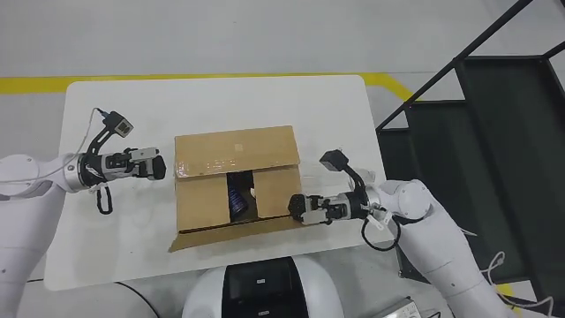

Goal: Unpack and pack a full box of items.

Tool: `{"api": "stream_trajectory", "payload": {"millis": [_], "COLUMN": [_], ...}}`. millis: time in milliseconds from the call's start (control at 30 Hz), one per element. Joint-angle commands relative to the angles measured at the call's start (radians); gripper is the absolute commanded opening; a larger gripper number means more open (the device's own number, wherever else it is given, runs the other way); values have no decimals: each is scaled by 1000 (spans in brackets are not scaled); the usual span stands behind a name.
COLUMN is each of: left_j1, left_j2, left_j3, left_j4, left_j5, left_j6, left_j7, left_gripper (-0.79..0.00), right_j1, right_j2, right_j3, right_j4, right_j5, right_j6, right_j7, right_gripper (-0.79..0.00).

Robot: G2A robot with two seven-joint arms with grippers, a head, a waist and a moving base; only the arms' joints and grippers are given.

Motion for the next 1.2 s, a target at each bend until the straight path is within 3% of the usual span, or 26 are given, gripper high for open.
{"api": "stream_trajectory", "payload": {"millis": [0, 267, 800, 1167], "left_j1": [-4, -15, -29, -11], "left_j2": [-2, -8, -18, 2], "left_j3": [3, 11, 25, 58], "left_j4": [0, 2, 2, -37], "left_j5": [-2, -4, -24, -64], "left_j6": [3, 0, 9, 42], "left_j7": [1, -6, -39, -55], "left_gripper": [0, 0, 0, 0], "right_j1": [-11, -12, -22, -25], "right_j2": [4, 15, 28, 38], "right_j3": [-26, -117, -154, -150], "right_j4": [5, 38, 79, 64], "right_j5": [1, -92, -262, -326], "right_j6": [10, 15, 6, -5], "right_j7": [10, 14, -82, -159], "right_gripper": [0, 0, 0, 0]}}
